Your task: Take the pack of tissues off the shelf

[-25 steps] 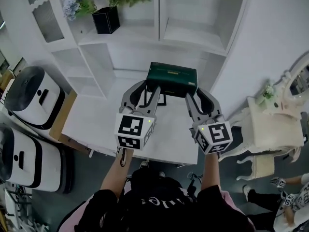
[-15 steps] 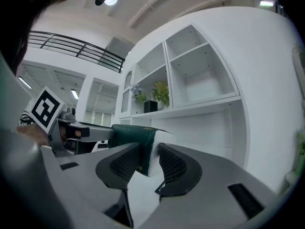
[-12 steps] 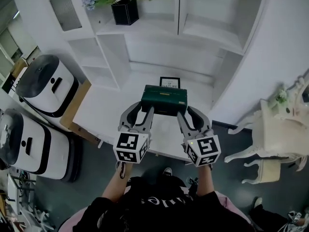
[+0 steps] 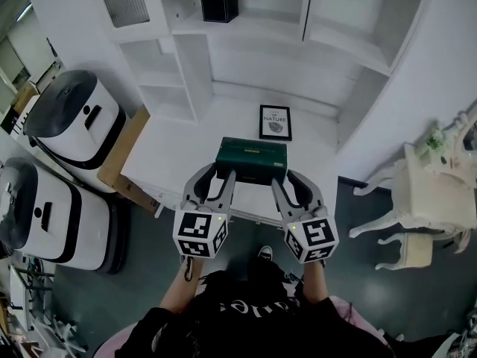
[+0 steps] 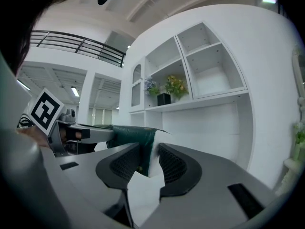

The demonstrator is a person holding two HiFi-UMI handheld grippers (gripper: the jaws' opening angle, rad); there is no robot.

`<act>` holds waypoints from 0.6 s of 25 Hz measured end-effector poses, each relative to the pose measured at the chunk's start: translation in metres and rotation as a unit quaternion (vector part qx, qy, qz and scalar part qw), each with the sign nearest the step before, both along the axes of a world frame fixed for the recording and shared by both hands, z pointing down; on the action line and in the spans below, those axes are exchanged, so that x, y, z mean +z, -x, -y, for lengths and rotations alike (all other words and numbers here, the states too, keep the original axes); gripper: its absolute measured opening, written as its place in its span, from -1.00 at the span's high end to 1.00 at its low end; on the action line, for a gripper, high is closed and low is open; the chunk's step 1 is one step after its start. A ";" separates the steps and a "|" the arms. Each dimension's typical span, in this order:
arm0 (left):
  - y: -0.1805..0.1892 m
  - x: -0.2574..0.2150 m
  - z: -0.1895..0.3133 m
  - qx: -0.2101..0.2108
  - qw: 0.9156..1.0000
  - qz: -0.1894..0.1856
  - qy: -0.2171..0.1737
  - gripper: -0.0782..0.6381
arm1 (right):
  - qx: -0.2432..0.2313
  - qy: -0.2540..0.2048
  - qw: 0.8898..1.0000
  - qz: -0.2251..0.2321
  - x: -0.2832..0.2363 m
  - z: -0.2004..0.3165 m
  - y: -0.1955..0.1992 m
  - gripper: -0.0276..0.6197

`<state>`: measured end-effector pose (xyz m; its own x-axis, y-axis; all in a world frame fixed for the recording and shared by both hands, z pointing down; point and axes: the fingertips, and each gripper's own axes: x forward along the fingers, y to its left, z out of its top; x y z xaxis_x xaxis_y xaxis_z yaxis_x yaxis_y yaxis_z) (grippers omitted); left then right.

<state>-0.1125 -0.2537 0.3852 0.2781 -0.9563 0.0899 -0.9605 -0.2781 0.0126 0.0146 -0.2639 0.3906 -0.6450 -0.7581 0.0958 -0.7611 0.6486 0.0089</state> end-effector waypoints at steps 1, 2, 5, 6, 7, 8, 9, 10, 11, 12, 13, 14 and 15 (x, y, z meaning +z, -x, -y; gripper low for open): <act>0.008 0.002 -0.009 0.001 1.000 -0.003 0.001 0.38 | 0.001 0.000 1.000 -0.002 0.001 -0.009 0.007 0.44; 0.015 0.003 -0.018 0.002 1.000 -0.006 0.001 0.38 | 0.002 0.001 1.000 -0.004 0.002 -0.019 0.015 0.44; 0.040 0.006 -0.048 0.006 1.000 -0.012 0.001 0.38 | 0.006 0.000 1.000 -0.008 0.004 -0.050 0.040 0.44; 0.048 0.007 -0.057 0.007 1.000 -0.014 0.000 0.38 | 0.008 -0.002 1.000 -0.009 0.004 -0.060 0.048 0.44; 0.056 0.007 -0.066 0.008 1.000 -0.015 -0.001 0.38 | 0.010 -0.004 1.000 -0.010 0.004 -0.069 0.056 0.44; 0.064 0.008 -0.075 0.010 1.000 -0.015 -0.002 0.38 | 0.012 -0.005 1.000 -0.011 0.004 -0.078 0.063 0.44; 0.071 0.009 -0.083 0.011 1.000 -0.016 -0.002 0.38 | 0.013 -0.006 1.000 -0.013 0.005 -0.086 0.070 0.44; 0.078 0.010 -0.091 0.013 1.000 -0.018 -0.002 0.38 | 0.015 -0.006 1.000 -0.014 0.006 -0.094 0.077 0.44; 0.084 0.011 -0.098 0.015 1.000 -0.020 -0.002 0.38 | 0.017 -0.006 1.000 -0.016 0.006 -0.102 0.084 0.44; 0.091 0.012 -0.106 0.017 1.000 -0.023 -0.001 0.38 | 0.019 -0.006 1.000 -0.018 0.007 -0.110 0.090 0.44; 0.096 0.013 -0.113 0.019 0.999 -0.026 0.000 0.38 | 0.021 -0.007 1.000 -0.020 0.006 -0.117 0.096 0.44; 0.101 0.014 -0.120 0.020 0.999 -0.028 0.000 0.38 | 0.022 -0.007 0.999 -0.022 0.006 -0.124 0.101 0.44; 0.106 0.014 -0.126 0.020 0.999 -0.030 0.000 0.38 | 0.023 -0.007 0.999 -0.024 0.006 -0.130 0.106 0.44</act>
<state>-0.2186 -0.1277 0.3991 0.3217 -0.9441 0.0716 -0.9459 -0.3170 0.0700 -0.0911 -0.1334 0.3968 -0.6050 -0.7879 0.1147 -0.7881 0.6131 0.0547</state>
